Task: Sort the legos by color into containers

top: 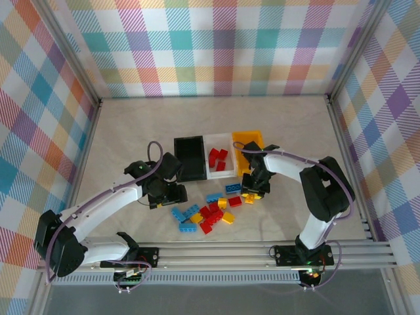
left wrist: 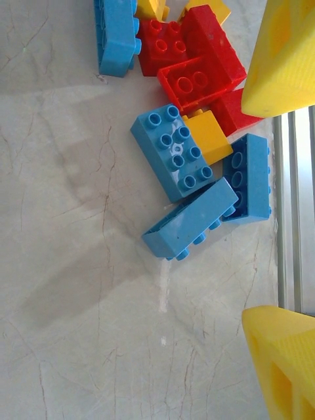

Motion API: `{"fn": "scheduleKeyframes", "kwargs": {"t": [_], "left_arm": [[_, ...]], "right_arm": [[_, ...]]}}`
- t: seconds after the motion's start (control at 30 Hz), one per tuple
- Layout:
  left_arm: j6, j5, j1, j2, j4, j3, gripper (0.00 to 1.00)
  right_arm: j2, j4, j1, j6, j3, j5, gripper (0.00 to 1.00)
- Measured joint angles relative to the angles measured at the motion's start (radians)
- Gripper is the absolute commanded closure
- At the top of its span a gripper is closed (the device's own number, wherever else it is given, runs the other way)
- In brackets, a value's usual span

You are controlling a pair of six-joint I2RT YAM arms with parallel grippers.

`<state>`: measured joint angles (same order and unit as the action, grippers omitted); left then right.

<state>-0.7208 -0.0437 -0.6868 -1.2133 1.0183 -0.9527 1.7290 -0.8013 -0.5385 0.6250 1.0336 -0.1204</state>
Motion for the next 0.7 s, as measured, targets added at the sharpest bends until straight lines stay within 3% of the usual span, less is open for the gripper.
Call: {"fn": "scheduleKeyframes", "kwargs": {"t": [0.37, 0.57, 0.7], "left_arm": [[0.000, 0.000, 0.000, 0.003, -0.003, 0.000, 0.24], [0.000, 0.000, 0.000, -0.004, -0.020, 0.000, 0.24], [0.000, 0.000, 0.000, -0.014, -0.031, 0.000, 0.24]], "right_arm": [[-0.206, -0.131, 0.000, -0.003, 0.027, 0.058, 0.64], [-0.233, -0.243, 0.005, -0.053, 0.245, 0.114, 0.63], [-0.138, -0.286, 0.031, -0.116, 0.422, 0.140, 0.63]]}}
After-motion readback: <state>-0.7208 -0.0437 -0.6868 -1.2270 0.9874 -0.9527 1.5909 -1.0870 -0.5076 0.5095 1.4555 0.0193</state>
